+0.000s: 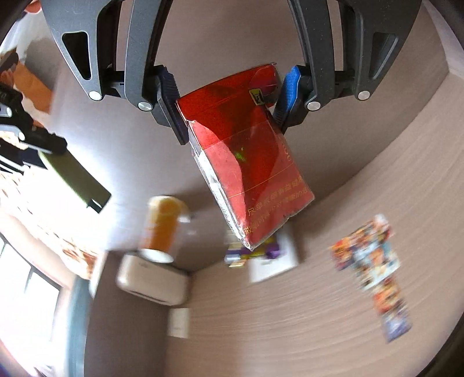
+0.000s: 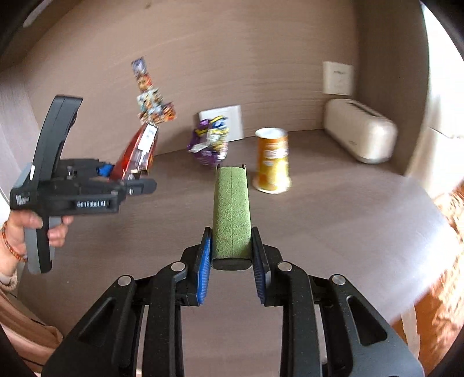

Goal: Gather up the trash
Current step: 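Carry the red box and green tube over the white bin, then open both tools to drop the box and tube into the bin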

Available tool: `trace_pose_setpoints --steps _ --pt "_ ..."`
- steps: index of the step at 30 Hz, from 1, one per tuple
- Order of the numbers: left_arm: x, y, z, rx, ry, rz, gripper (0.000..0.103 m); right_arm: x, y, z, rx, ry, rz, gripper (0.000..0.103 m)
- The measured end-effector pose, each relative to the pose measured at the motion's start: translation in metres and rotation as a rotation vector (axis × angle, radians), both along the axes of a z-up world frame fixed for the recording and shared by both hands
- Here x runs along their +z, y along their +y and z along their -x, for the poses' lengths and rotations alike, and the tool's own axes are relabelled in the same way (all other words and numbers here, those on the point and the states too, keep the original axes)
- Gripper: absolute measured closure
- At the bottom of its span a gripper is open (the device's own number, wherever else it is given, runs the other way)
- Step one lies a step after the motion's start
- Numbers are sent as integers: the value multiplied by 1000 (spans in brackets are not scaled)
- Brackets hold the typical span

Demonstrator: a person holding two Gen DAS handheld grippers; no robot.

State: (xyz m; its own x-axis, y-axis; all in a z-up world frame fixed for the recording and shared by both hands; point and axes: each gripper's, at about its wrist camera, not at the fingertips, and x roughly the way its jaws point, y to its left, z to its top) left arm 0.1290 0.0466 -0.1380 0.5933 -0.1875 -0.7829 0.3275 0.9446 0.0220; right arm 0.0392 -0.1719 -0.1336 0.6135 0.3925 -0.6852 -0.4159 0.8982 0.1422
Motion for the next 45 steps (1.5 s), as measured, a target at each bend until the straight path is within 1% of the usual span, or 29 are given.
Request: trace_pose_setpoints --steps 1,4,9,13,16,19,21,22,24,26,28,29,31,32,33,34,35,38,40,41,42,43,44,45 --pt "1 -13 6 -27 -1 -1 47 0 -5 2 -14 -3 1 76" --pt "3 -54 19 -104 13 4 47 5 -34 26 -75 -6 12 76" --pt "-6 -124 52 -253 35 -7 47 3 -86 67 -190 22 31 76" --pt "-21 -184 81 -382 66 -21 47 -6 -131 104 -290 55 51 76" --pt "-34 -227 98 -470 88 -36 47 -14 -154 123 -344 76 66 76" --pt "-48 -261 115 -543 113 -53 47 -28 -179 140 -410 103 74 76" --pt "-63 -283 122 -595 129 -76 47 -40 -198 152 -459 129 68 76" --pt "-76 -298 129 -624 141 -93 47 -49 -208 158 -487 139 76 76" --pt "-95 -314 135 -658 181 -98 47 -66 -221 165 -518 167 75 76" --pt "-122 -334 141 -698 228 -108 47 -87 -236 174 -553 197 67 76" --pt "-149 -351 146 -733 256 -131 47 -104 -245 177 -570 226 63 76" --pt "-164 -360 148 -749 274 -143 47 -122 -252 179 -578 246 53 76" --pt "-191 -373 153 -771 312 -156 47 -143 -261 181 -579 273 50 76" --pt "-207 -380 154 -780 332 -168 47 -163 -266 181 -580 292 45 76" --pt "-220 -387 156 -784 348 -181 47 -173 -270 181 -581 303 38 76" --pt "-240 -394 156 -790 370 -195 47 -186 -274 180 -583 318 31 76" --pt "-252 -397 157 -793 384 -199 47 -209 -279 179 -592 341 23 76" --pt "-298 -409 156 -804 438 -206 46 -254 -290 176 -611 383 -13 76" --pt "-328 -416 155 -812 478 -210 43 -277 -295 175 -616 404 -12 76" --pt "-346 -419 153 -819 515 -207 35 -298 -298 176 -615 424 -3 75" --pt "-369 -422 152 -823 569 -215 13 -308 -300 176 -616 435 4 71" --pt "-384 -426 150 -818 599 -229 6 -320 -301 177 -618 449 11 36" --pt "-403 -429 151 -818 615 -258 5 -334 -305 180 -646 459 24 18" --pt "-423 -430 152 -821 628 -289 5 -346 -310 183 -667 474 26 11"
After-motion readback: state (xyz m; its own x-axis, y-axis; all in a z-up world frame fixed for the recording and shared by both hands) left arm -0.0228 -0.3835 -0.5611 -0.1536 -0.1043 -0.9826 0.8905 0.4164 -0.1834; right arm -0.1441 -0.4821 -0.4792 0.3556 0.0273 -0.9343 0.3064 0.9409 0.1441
